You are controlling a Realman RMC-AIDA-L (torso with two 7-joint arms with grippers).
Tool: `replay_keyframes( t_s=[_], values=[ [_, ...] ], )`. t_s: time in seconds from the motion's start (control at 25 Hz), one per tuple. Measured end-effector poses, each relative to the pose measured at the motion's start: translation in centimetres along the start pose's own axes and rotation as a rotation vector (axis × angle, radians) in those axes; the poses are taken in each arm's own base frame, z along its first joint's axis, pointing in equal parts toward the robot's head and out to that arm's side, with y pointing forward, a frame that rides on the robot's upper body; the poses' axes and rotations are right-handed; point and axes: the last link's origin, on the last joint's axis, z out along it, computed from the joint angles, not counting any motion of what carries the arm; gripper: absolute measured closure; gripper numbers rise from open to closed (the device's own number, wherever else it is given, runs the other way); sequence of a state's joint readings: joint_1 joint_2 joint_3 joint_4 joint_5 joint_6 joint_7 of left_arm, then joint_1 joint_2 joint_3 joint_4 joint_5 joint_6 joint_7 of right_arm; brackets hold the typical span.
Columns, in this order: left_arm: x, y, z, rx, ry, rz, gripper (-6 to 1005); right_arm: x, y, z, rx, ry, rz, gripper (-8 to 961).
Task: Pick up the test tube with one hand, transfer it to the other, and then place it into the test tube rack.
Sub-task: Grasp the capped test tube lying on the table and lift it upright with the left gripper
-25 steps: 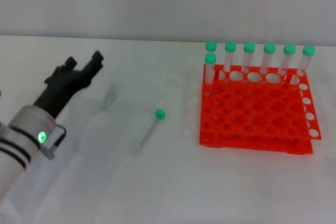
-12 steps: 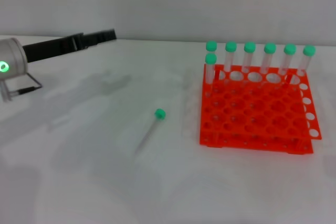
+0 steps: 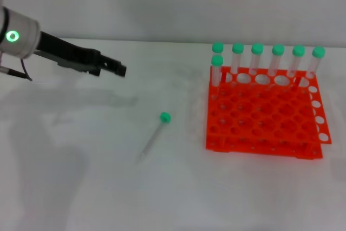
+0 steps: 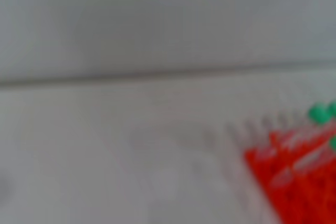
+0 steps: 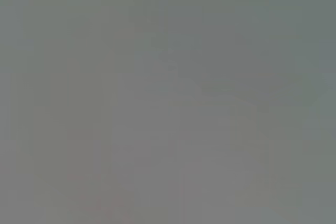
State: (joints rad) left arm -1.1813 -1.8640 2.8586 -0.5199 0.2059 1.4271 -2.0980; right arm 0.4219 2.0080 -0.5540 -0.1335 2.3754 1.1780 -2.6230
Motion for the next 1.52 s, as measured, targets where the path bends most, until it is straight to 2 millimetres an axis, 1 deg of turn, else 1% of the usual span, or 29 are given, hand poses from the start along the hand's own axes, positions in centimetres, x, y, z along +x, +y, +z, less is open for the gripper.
replay_keyframes(
  t_s=[0.12, 0.32, 0.48, 0.68, 0.96, 1.2, 1.48, 1.52],
  values=[
    [0.5, 1.2, 0.7, 0.054, -0.122, 0.013, 197, 0.0, 0.1, 0.0, -0.003, 0.001, -0.002, 105],
    [0.7, 4.5, 3.3, 0.081, -0.256, 0.085, 204, 0.1, 0.2, 0.1, -0.004, 0.005, -0.005, 106],
    [0.0, 6.4, 5.6, 0.105, -0.340, 0.120, 209, 0.2, 0.1, -0.1, -0.003, 0.009, -0.010, 107],
    [-1.2, 7.6, 7.5, 0.168, -0.433, 0.122, 216, 0.2, -0.3, -0.4, 0.008, 0.013, -0.014, 108],
    [-2.1, 8.2, 8.8, 0.182, -0.453, 0.094, 225, 0.2, -0.7, -0.1, 0.022, 0.029, -0.028, 109],
    [-3.0, 7.9, 9.8, 0.209, -0.457, 0.068, 234, 0.3, -0.6, 0.3, 0.025, 0.043, -0.059, 110],
    [-3.3, 7.9, 10.0, 0.220, -0.463, 0.045, 243, 0.2, -0.6, 0.5, 0.024, 0.038, -0.069, 111],
    [-3.4, 7.9, 10.1, 0.225, -0.468, 0.044, 282, 0.2, -0.6, 0.5, 0.024, 0.038, -0.069, 112]
  ],
)
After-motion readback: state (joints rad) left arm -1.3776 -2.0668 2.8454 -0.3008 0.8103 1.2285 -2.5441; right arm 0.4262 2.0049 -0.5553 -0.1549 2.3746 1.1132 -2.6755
